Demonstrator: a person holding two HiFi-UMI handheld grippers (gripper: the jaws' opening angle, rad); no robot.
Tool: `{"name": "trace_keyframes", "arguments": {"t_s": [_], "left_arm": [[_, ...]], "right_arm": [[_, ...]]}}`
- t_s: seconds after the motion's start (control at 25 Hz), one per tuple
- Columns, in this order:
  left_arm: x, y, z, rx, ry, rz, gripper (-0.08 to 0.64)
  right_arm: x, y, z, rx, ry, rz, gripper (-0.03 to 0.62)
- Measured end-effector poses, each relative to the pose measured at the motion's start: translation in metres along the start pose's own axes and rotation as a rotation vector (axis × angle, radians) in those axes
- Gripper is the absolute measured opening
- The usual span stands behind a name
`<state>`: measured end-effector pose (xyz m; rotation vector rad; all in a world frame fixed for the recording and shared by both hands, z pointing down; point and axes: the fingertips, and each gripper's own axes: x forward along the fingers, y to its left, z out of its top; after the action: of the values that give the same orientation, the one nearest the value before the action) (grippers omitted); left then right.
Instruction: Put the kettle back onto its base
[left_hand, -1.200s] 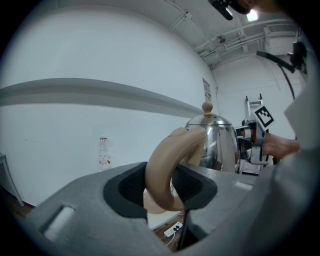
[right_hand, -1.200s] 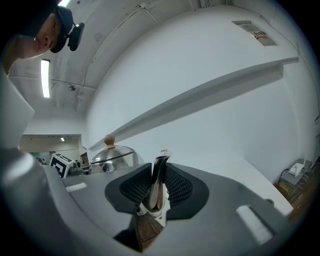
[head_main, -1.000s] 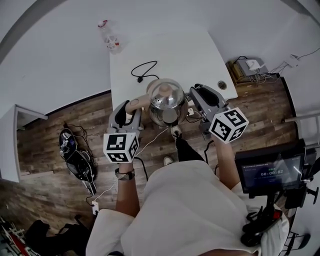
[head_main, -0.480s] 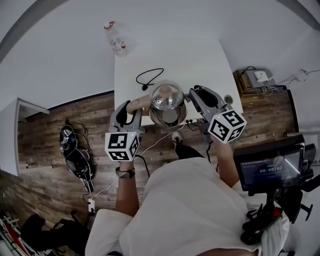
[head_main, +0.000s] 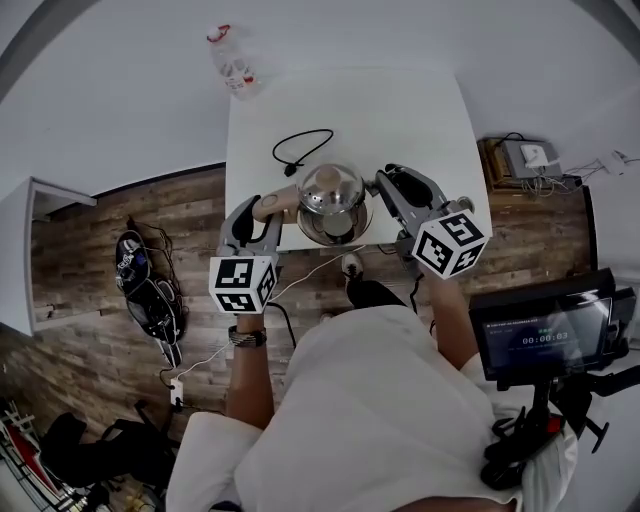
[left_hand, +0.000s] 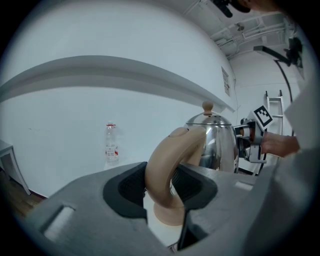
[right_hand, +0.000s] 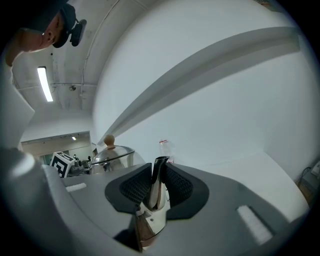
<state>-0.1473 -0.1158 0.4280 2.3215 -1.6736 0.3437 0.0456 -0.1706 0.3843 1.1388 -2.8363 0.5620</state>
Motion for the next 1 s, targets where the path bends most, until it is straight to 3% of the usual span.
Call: {"name": "trace_keyframes", "arguments": {"t_s": [0.2,0.4,1.0], "left_arm": [[0.005,0.003,-0.016,-0.014,0.035,0.007,0.156],[0.058,0.033,-0.045,-0.038,0.105,0.018,0.156],[0.07,0.035,-0.089,-0.046,0.196,0.027,0.156]], "right_arm": [[0.008,-0.006,-0.016,0.028,0.036,0.021,0.083],[0.062,-0.048,-0.048,0.071,0.096,0.019,0.083],[0.077,-0.063,-0.089,0.076,0.175,0.015,0.081]]}}
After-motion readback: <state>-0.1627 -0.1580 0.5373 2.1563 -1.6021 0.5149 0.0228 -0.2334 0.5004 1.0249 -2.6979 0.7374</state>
